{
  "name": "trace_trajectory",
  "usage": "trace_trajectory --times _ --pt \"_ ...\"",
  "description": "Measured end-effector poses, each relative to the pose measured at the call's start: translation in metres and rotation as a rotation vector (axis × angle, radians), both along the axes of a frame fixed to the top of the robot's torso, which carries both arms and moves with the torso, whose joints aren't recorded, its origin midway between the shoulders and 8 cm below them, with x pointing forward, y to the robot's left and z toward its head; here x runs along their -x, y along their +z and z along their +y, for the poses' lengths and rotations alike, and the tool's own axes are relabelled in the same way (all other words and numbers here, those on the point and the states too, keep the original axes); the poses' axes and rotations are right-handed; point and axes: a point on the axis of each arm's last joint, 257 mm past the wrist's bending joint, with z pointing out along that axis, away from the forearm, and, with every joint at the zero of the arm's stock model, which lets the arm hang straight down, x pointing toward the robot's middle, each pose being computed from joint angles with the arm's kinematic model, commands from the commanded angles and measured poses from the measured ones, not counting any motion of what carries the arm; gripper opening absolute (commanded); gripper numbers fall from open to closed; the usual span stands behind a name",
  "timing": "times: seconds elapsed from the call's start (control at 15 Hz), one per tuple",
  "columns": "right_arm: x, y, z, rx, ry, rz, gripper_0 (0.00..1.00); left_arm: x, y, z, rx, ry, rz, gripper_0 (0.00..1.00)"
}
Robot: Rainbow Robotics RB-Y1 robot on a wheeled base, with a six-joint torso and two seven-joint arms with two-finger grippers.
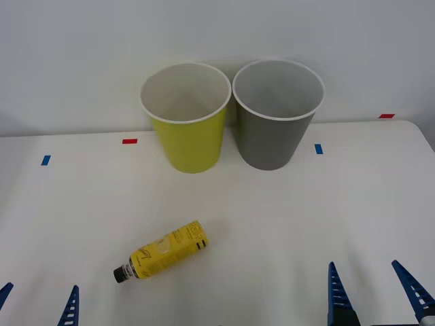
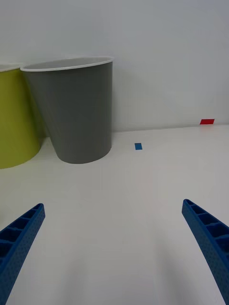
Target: Put cans in the gray bin and PET bottles in the light green bin.
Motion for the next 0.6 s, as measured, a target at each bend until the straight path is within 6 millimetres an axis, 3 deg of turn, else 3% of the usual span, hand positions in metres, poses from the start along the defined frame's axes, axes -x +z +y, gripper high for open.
trace_trajectory --times 0.6 --pt "0.0 0.0 0.0 0.0 0.0 0.0 1.0 0.0 0.0 0.0 0.0 0.0 0.0 1.0"
